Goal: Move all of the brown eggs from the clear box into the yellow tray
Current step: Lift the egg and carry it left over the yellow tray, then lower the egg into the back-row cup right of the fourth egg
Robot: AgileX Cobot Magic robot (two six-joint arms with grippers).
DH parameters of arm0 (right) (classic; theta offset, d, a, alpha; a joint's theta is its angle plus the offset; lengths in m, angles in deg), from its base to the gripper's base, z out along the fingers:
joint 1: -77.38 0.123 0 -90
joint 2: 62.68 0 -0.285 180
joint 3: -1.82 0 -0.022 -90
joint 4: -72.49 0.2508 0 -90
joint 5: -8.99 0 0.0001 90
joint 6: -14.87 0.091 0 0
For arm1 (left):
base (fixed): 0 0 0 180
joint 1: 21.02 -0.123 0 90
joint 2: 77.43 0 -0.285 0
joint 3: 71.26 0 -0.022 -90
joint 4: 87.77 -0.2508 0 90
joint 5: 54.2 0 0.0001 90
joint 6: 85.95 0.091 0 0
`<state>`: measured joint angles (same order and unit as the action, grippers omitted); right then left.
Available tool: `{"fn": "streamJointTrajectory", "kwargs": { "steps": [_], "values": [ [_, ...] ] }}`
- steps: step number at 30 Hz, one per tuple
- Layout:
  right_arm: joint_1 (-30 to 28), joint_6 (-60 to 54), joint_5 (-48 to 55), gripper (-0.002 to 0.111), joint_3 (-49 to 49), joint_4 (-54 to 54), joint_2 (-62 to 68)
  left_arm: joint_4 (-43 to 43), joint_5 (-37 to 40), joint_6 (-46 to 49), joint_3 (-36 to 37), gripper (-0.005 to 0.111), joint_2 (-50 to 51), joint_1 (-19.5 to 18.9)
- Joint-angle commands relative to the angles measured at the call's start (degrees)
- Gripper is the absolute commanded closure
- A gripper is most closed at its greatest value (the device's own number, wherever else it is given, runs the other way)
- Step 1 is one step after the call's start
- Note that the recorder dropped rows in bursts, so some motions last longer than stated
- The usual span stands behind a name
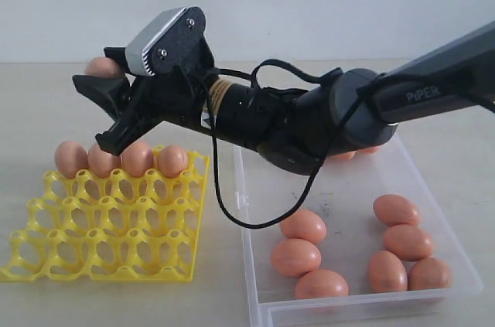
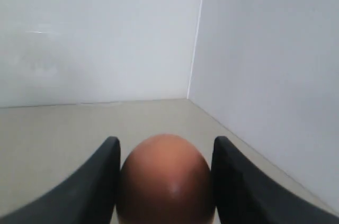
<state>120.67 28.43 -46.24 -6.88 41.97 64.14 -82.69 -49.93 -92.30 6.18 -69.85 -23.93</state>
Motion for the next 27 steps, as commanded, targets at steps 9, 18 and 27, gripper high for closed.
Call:
{"fn": "streamJointTrajectory", "kwargs": {
  "steps": [9, 18, 27],
  "values": [
    [-2.7, 16.6, -6.3, 0.109, 12.6, -21.4, 11.5, 0.0, -0.1, -0.1, -0.2, 0.103, 0.2, 0.3],
    [-2.7, 22.0, -9.0, 0.109, 24.7, -24.7, 20.8, 0.0, -0.1, -0.1, -0.2, 0.103, 0.2, 0.3],
    [-1.6, 24.3, -5.6, 0.109, 31.0, -28.3, 25.0, 0.0, -0.1, -0.1, -0.2, 0.103, 0.2, 0.3]
  ]
}}
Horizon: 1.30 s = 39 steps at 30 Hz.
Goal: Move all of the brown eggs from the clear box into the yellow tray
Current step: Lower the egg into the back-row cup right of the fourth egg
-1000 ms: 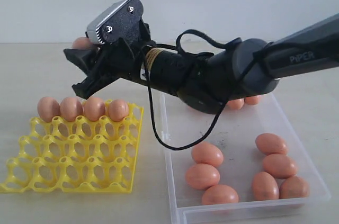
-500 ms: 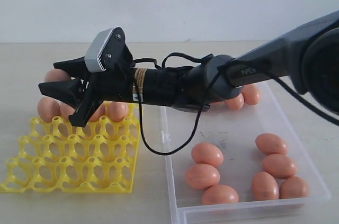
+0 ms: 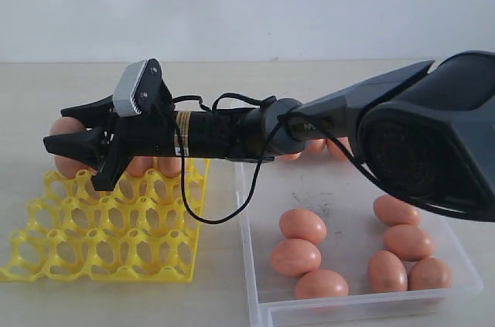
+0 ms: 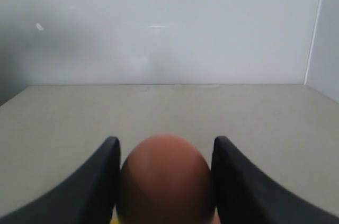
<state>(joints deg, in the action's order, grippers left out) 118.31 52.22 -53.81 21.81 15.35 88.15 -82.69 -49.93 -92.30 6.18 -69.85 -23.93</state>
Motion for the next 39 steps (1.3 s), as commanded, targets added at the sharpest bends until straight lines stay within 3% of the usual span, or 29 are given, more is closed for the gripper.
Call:
{"fn": "streamJointTrajectory", "kwargs": {
  "steps": [1, 5, 23, 39],
  "values": [
    [1.0, 0.5, 3.1, 0.109, 2.7, -2.5, 1.2, 0.0, -0.1, -0.1, -0.2, 0.103, 0.2, 0.3],
    [2.3, 1.4, 8.1, 0.109, 5.4, -5.7, 2.0, 0.0, -0.1, -0.1, -0.2, 0.103, 0.2, 0.3],
    [2.9, 3.0, 11.3, 0.109, 10.9, -4.6, 6.4, 0.0, -0.1, -0.1, -0.2, 0.103, 0.2, 0.3],
    [3.1, 3.0, 7.4, 0.109, 10.9, -5.8, 7.4, 0.0, -0.1, -0.1, -0.2, 0.103, 0.2, 0.3]
  ]
}}
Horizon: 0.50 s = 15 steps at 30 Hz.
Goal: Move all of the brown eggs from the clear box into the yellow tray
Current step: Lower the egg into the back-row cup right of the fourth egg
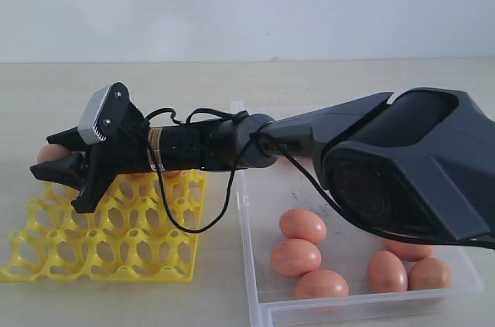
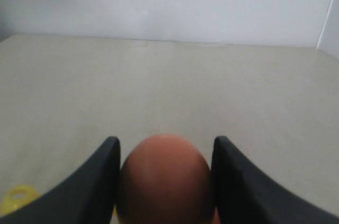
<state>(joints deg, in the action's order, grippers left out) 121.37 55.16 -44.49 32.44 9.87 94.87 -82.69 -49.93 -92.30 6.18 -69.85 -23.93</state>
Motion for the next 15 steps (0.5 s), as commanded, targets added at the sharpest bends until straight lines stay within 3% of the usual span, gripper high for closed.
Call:
{"fn": "streamJointTrajectory", "kwargs": {
  "steps": [1, 15],
  "values": [
    [0.0, 0.1, -1.2, 0.109, 0.2, -0.9, 0.9, 0.0, -0.1, -0.1, -0.2, 0.103, 0.2, 0.3],
    [0.0, 0.1, -0.1, 0.109, 0.2, -3.7, 1.9, 0.0, -0.4, -0.1, -0.2, 0.103, 0.2, 0.3]
  ]
}}
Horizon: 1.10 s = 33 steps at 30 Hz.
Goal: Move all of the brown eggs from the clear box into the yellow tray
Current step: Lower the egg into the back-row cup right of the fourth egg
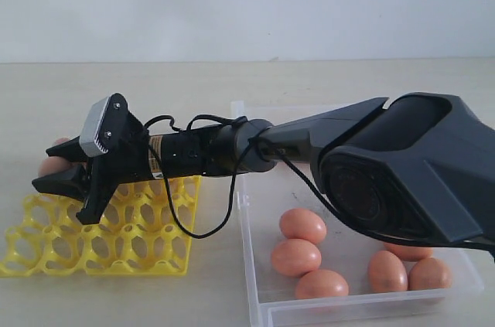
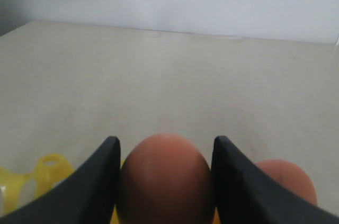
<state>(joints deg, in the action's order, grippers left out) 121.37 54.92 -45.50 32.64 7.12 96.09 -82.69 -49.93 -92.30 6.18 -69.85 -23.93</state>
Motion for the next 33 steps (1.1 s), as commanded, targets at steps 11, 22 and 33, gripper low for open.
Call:
{"fn": "streamJointTrajectory", "kwargs": {
  "steps": [11, 22, 33],
  "values": [
    [0.0, -0.7, 1.0, 0.109, 0.0, 4.2, 0.6, 0.0, -0.4, -0.1, -0.2, 0.103, 0.2, 0.3],
    [0.0, -1.4, 3.5, 0.073, 0.0, 6.6, 0.6, 0.0, -0.4, -0.1, -0.2, 0.103, 0.2, 0.3],
    [1.7, -3.8, 7.4, 0.066, 0.0, 8.9, 0.6, 0.0, -0.4, -0.1, -0.2, 0.103, 0.2, 0.3]
  ]
}}
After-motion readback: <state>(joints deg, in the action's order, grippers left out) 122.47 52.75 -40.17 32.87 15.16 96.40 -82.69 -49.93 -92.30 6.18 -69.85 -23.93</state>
